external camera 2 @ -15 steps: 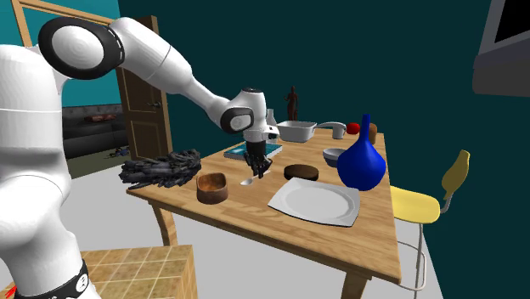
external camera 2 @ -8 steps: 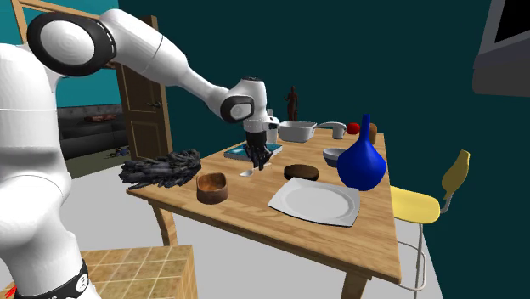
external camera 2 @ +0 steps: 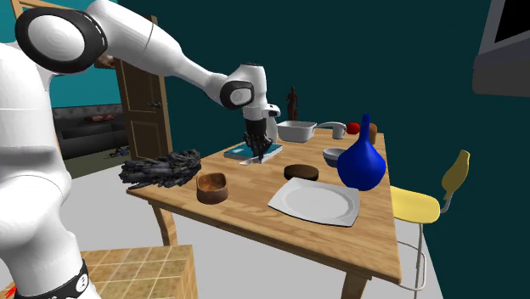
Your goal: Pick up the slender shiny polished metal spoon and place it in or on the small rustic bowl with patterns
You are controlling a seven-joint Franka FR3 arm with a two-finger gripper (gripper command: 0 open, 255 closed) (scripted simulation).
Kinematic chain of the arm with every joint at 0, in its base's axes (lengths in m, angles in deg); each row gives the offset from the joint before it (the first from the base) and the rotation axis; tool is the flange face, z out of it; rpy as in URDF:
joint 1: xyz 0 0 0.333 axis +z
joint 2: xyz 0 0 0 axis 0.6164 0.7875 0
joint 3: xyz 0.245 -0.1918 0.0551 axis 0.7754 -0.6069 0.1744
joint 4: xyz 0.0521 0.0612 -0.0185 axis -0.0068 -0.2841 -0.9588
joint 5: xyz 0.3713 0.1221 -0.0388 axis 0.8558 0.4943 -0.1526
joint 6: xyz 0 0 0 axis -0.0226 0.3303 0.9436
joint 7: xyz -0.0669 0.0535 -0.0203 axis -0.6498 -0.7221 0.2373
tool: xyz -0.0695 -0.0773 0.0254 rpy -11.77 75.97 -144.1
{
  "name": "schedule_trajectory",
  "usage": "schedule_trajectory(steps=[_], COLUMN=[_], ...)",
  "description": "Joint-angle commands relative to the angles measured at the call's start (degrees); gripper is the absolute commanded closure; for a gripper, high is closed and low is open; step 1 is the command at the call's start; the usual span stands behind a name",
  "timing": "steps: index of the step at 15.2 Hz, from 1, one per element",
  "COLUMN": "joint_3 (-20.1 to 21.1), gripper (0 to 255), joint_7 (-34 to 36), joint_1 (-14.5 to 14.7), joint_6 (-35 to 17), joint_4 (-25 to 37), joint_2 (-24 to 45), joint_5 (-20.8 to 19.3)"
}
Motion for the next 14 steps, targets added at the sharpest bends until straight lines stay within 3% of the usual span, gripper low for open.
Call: schedule_trajectory(steps=[1, 5, 14], joint_3=[0.02, -0.04, 0.26], gripper=[255, 255, 255], joint_7=[0.29, 0.72, -0.52], joint_1=[0.02, -0.05, 1.03], joint_6=[1.3, 4.05, 3.08], joint_4=[0.88, 2.93, -18.67], joint_2=[-0.43, -1.15, -21.98], joint_5=[-0.08, -0.23, 4.7])
